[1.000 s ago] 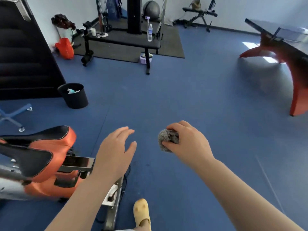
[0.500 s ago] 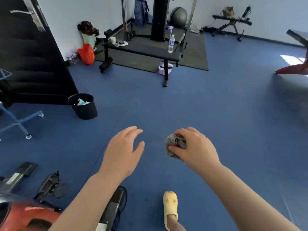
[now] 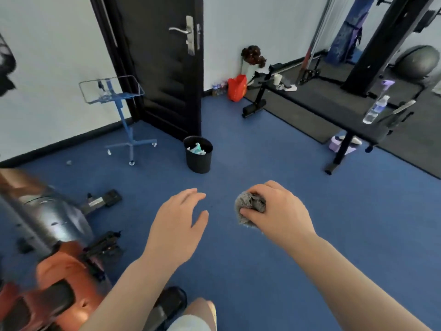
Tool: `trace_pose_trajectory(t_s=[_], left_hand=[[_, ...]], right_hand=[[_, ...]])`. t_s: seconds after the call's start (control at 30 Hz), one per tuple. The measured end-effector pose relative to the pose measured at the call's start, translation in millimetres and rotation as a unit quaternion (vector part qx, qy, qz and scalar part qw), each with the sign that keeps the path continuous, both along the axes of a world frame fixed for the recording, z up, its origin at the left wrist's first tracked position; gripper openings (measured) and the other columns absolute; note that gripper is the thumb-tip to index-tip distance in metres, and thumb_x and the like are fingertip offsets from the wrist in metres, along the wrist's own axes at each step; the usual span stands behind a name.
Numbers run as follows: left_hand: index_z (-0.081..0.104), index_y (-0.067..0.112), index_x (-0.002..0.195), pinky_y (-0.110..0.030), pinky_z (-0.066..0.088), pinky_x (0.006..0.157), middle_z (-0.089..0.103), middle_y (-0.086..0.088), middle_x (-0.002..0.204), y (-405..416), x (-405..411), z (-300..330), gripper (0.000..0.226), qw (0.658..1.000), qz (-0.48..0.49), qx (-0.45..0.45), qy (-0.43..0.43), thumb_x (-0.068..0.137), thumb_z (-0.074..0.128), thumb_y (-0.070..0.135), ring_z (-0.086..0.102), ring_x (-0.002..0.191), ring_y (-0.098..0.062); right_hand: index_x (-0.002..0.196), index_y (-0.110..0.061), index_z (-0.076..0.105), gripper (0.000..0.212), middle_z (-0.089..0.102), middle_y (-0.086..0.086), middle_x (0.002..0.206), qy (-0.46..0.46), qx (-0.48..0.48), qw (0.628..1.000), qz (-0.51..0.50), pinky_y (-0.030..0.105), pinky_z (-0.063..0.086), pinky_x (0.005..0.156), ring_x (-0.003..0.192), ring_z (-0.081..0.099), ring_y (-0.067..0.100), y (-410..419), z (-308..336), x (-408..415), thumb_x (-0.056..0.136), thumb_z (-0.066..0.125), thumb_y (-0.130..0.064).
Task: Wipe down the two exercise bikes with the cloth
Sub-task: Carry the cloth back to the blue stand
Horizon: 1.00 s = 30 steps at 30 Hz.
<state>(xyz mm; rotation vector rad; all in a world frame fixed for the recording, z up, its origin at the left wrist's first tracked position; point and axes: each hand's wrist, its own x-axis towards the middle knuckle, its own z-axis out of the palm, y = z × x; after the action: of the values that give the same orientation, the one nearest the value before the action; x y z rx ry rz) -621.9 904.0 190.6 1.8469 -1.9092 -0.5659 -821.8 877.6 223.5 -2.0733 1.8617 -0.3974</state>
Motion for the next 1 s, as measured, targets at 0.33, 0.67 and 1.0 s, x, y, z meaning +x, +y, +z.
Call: trace_pose_trajectory(t_s=[0.33, 0.67, 1.0], left_hand=[[0.048, 0.029, 0.131, -0.032, 0.036, 0.103, 0.04, 0.013, 0.144, -153.3, 71.9, -15.4, 0.039, 0.99, 0.14, 0.019, -0.005, 0.092, 0.047, 0.036, 0.056, 0.106, -0.019], [0.053, 0.028, 0.127, -0.031, 0.035, 0.104, 0.044, 0.012, 0.141, -294.1, 163.3, -1.8, 0.036, 0.976, 0.218, 0.017, -0.022, 0.091, 0.05, 0.033, 0.055, 0.109, -0.018], [0.053, 0.026, 0.127, -0.027, 0.03, 0.107, 0.046, 0.011, 0.14, -464.6, 239.5, -13.1, 0.036, 0.957, 0.289, -0.009, -0.012, 0.092, 0.05, 0.032, 0.042, 0.127, -0.011]], right_hand=[[0.101, -0.035, 0.061, 0.024, 0.055, -0.013, 0.101, -0.004, 0.003, 0.994, 0.111, 0.031, 0.05, 0.07, 0.086, 0.059, 0.015, -194.1, -18.4, 75.9, 0.079, 0.066, -0.043], [0.098, -0.034, 0.061, 0.022, 0.051, -0.018, 0.093, -0.032, 0.016, 0.986, 0.163, 0.021, 0.038, 0.059, 0.08, 0.054, 0.009, -373.9, -16.8, 165.8, 0.08, 0.066, -0.045], [0.097, -0.038, 0.061, 0.02, 0.053, -0.017, 0.094, -0.026, 0.023, 0.97, 0.242, 0.021, 0.039, 0.06, 0.08, 0.054, 0.005, -571.6, -29.6, 257.5, 0.079, 0.066, -0.045]])
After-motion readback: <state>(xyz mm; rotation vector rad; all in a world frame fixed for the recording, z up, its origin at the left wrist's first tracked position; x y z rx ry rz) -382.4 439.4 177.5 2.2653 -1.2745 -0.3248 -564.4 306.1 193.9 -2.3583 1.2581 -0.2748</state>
